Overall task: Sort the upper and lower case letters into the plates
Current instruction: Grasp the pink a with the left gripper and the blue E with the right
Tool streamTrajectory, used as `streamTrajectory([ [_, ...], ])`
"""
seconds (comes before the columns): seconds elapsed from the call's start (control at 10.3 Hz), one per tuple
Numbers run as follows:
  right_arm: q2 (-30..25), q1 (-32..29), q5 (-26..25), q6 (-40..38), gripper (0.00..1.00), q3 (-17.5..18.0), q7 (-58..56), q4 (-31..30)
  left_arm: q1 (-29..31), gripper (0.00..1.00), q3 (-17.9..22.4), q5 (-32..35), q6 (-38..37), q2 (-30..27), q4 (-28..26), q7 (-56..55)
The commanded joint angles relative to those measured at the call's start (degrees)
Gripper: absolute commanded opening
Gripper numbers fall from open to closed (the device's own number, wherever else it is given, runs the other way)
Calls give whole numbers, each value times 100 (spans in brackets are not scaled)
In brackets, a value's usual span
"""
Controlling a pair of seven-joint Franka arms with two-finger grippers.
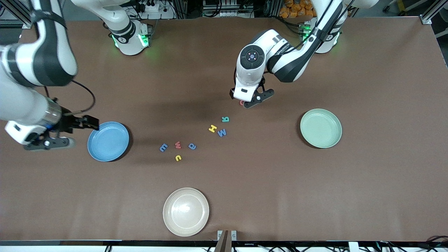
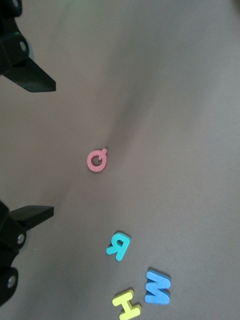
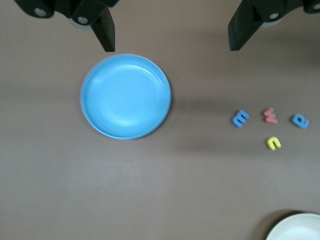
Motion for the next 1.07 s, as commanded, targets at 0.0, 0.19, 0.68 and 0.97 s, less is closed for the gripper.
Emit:
streamTrajectory([
  [0.0,589,438,51,567,100,-43,713,105,-183,100,24,135,647,-2,-394,-668],
  [0.19,1125,623,51,1104,100,-43,970,105,-183,100,32,483,1251,61,-849,-941],
  [0.68,2013,1010,534,1808,100,-43,1568,70,-227,100,24,1541,1791,692,-862,-1970],
  [0.97,2208,1019,665,2029,100,-43,1919,53,-227,100,50,1559,2036,939,-658,-1970],
])
